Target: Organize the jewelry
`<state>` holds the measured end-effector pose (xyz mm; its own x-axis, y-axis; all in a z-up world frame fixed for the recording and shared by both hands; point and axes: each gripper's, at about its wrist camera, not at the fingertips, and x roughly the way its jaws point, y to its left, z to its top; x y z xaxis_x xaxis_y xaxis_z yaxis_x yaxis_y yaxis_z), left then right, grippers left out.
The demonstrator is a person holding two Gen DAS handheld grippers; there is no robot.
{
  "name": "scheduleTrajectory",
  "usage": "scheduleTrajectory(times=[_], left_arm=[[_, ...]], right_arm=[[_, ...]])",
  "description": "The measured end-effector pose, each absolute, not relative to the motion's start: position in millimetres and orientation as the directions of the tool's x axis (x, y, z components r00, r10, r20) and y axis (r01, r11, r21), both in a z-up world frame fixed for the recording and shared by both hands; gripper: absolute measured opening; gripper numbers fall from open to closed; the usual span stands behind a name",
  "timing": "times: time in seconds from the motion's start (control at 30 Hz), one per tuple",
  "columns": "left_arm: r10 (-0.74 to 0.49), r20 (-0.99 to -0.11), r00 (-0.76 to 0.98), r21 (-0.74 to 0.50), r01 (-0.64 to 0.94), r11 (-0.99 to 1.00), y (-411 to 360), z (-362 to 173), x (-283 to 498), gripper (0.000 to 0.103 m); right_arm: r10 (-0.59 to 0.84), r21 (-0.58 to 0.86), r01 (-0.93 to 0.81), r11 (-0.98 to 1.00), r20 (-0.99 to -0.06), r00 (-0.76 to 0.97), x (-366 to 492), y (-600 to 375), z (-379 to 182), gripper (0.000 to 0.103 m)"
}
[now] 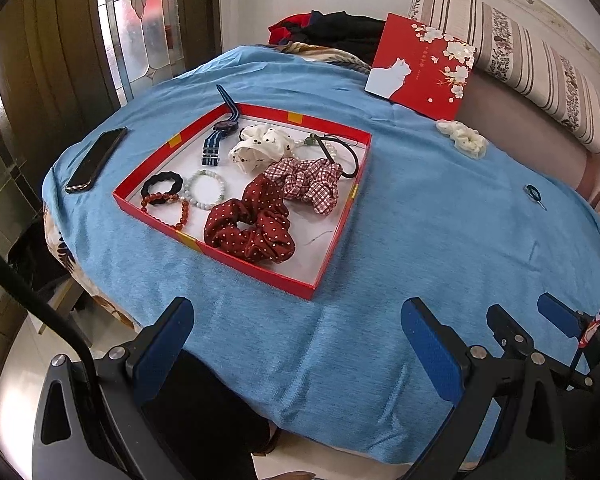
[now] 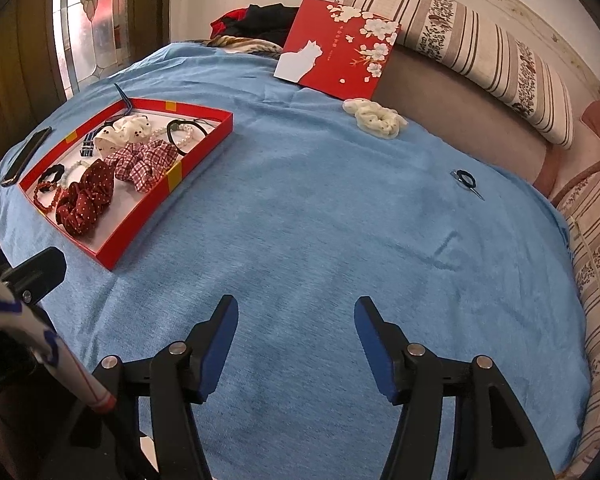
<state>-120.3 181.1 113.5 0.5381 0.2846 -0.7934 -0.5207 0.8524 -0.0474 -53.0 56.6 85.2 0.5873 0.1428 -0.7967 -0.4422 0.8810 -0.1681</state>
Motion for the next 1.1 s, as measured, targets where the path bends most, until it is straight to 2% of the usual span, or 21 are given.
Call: scheduleTrajectory(times=[0.73, 1.1], left_arm=[[0.285, -0.806, 0.519, -0.068, -0.559, 0.826, 202.1, 109.8, -123.2, 0.103], [0.326, -0.793, 0.514, -0.018, -0.555, 0.832, 196.4, 119.0, -120.2, 0.103]], right_arm=[[0.136, -0.179, -0.459, 0.870, -0.808, 0.573, -50.4, 68.5, 80.4, 0.066], [0.143, -0.144, -0.437, 0.888, -0.816, 0.560, -46.6, 56.7, 76.1, 0.069]])
